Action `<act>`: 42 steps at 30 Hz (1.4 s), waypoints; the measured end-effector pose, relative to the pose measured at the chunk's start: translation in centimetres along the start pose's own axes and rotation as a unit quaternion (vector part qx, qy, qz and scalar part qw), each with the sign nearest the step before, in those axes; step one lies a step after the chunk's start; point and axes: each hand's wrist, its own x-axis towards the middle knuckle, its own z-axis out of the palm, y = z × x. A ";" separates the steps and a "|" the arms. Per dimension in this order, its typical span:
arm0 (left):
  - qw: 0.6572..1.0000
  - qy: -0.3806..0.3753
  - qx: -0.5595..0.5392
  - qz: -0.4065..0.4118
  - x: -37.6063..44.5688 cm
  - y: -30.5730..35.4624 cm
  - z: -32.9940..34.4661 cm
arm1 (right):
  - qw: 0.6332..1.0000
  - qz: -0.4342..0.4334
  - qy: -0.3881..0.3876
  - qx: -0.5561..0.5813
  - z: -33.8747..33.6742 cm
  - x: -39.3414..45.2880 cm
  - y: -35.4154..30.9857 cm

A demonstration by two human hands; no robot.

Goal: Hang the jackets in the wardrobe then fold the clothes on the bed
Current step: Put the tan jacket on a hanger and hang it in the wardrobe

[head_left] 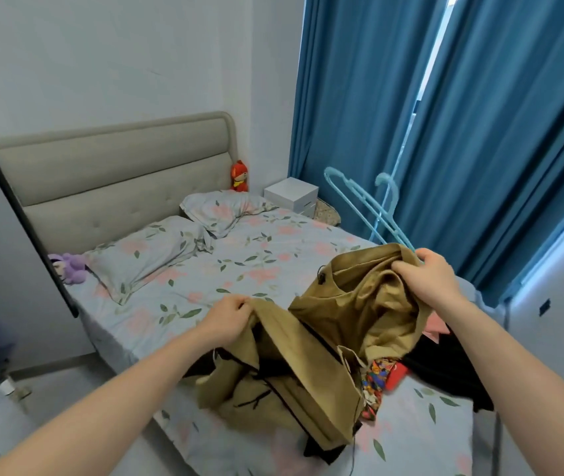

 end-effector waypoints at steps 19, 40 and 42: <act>0.990 -0.057 -0.129 0.009 0.2 13.2 -8.5 | 0.990 -0.035 -0.115 0.077 8.8 -9.3 -0.5; 0.941 -0.125 -0.301 -0.087 -4.9 -4.6 2.3 | 0.963 -0.023 -0.151 0.223 7.2 -4.9 -6.1; 0.959 -0.109 -0.258 -0.049 -4.9 -3.3 2.5 | 0.970 -0.033 -0.125 0.205 6.6 -3.9 -5.4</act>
